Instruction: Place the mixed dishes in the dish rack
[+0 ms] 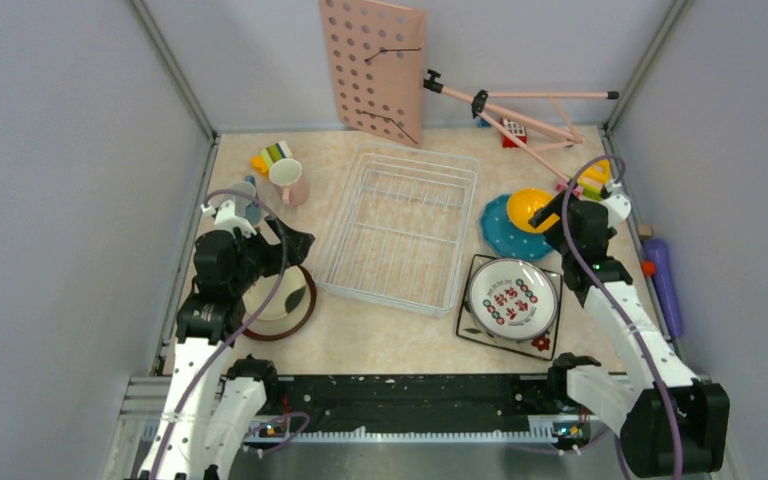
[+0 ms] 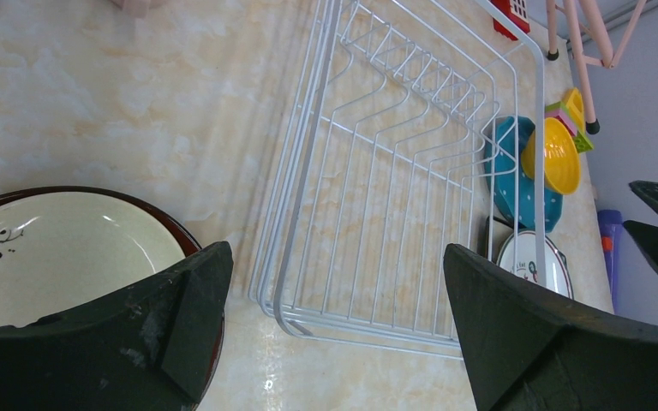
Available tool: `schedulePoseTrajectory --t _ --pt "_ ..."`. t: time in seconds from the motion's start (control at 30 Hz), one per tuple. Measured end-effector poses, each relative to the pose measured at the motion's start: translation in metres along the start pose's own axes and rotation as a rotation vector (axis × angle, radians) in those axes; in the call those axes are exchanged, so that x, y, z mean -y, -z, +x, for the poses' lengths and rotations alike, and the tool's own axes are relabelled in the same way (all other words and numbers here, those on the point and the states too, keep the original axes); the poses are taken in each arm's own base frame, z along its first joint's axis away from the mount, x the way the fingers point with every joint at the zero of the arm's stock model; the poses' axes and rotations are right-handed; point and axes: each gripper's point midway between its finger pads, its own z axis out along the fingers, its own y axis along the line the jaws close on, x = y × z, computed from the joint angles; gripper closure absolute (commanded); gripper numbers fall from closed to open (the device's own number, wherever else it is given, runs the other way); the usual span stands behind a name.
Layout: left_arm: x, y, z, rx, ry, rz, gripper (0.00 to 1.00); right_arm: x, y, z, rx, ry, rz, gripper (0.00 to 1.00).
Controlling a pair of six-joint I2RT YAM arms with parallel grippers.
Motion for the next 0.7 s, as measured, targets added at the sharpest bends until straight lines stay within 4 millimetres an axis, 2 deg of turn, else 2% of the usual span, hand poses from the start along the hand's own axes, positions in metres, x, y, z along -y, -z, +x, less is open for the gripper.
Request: schedulePoseTrajectory --t 0.13,0.4,0.7 --pt "0.001 -0.001 0.003 -0.016 -0.007 0.010 0.02 0.001 -0.011 0.019 -0.082 -0.091 0.019 0.21" --pt "0.002 -0.003 0.007 -0.053 -0.019 0.015 0.02 0.005 -0.034 0.018 -0.084 -0.232 0.042 0.25" --pt "0.002 -0.004 0.008 -0.083 -0.036 0.011 0.02 0.031 -0.072 0.037 -0.124 -0.307 0.140 0.32"
